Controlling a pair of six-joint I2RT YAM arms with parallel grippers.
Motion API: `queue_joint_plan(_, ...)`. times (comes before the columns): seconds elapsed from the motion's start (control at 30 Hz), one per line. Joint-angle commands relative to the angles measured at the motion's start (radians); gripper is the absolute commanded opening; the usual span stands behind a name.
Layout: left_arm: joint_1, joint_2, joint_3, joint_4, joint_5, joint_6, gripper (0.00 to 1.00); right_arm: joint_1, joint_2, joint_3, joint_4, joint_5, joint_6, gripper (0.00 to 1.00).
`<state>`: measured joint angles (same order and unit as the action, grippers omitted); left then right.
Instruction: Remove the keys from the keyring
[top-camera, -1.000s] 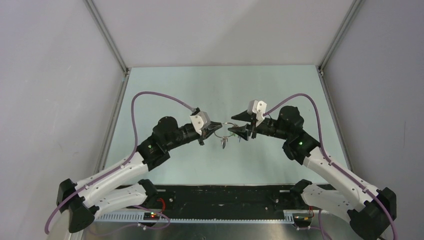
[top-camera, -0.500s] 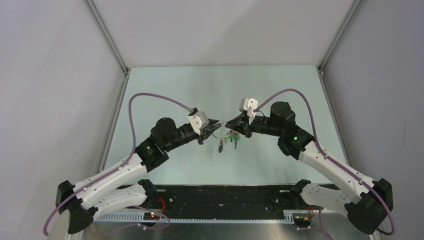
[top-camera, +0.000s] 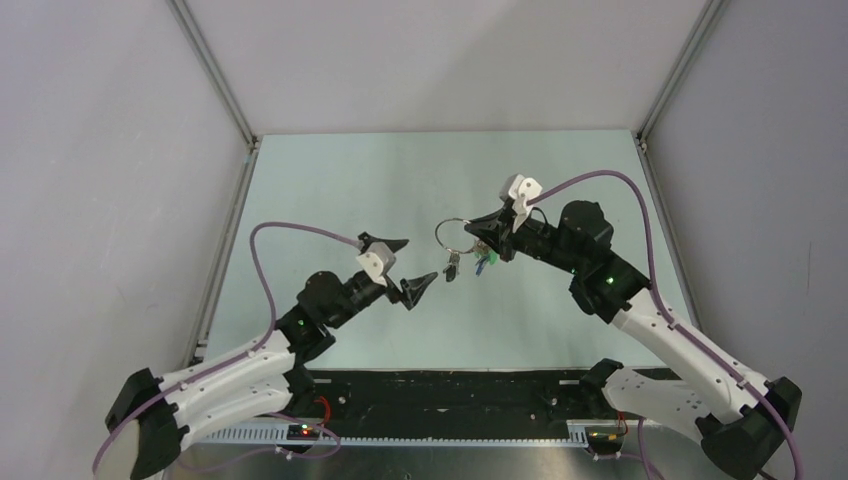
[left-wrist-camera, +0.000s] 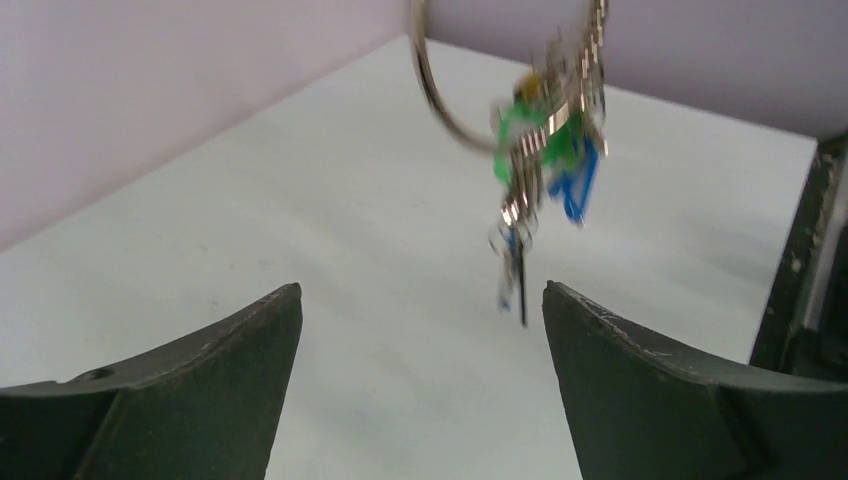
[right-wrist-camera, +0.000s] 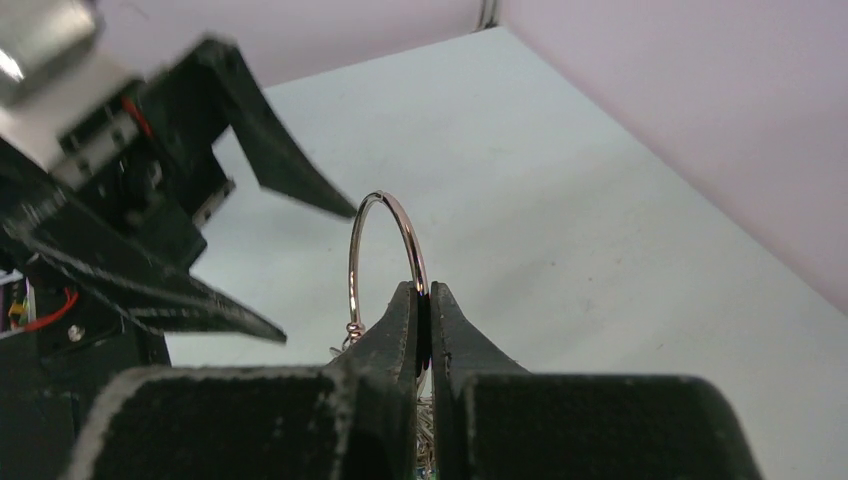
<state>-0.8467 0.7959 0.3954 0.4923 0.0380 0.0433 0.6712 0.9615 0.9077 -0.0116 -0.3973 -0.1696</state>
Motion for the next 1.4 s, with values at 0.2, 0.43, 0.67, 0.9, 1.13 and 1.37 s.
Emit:
queue_joint_plan(0.2, 0.004, 0.196, -0.101, 0.480, 0.200, 0.069, 0.89, -0.006, -0.064, 0.075, 0.064, 0.075, 0.082, 0.00)
queue_joint_plan(0.43, 0.004, 0.299, -0.068, 0.580, 0.266, 0.072, 0.81, -0.006, -0.066, 0.075, 0.058, 0.073, 0.084, 0.00)
queue_joint_plan(0.67, 0.004, 0.358, -0.046, 0.596, 0.292, 0.078, 0.69, -0.006, -0.056, 0.075, 0.066, 0.066, 0.097, 0.00)
queue_joint_plan(0.9, 0.004, 0.402, -0.023, 0.597, 0.293, 0.071, 0.64, -0.006, -0.051, 0.076, 0.069, 0.060, 0.098, 0.00)
queue_joint_plan(1.13, 0.004, 0.424, -0.006, 0.599, 0.283, 0.061, 0.47, -0.006, -0.051, 0.075, 0.067, 0.054, 0.102, 0.00)
queue_joint_plan(1.37, 0.006, 0.431, -0.024, 0.596, 0.181, 0.014, 0.01, -0.012, -0.044, 0.058, 0.018, 0.186, 0.112, 0.00)
